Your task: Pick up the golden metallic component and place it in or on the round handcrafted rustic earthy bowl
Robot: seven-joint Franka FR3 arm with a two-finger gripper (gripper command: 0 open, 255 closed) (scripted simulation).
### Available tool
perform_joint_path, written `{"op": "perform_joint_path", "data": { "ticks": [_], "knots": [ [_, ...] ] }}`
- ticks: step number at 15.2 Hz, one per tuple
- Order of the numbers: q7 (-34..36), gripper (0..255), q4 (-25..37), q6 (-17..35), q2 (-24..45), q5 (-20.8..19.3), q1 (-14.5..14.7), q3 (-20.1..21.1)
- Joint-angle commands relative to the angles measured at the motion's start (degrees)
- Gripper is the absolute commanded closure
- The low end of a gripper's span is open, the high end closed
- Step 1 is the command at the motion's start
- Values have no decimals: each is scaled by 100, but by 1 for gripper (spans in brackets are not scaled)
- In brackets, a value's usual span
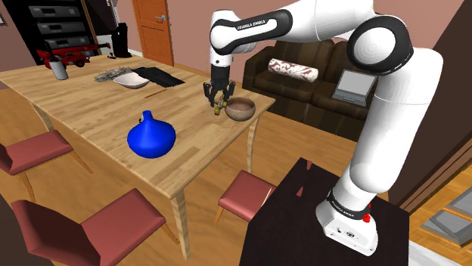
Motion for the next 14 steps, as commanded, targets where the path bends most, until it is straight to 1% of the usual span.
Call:
{"op": "perform_joint_path", "data": {
  "ticks": [1, 8, 14],
  "knots": [
    [1, 255, 55, -81, -24, 0, -4, -2],
    [-865, 255, 308, -223, 171, -5, -519, -367],
    [-1575, 255, 812, -419, 544, -3, -965, -649]
  ]
}}
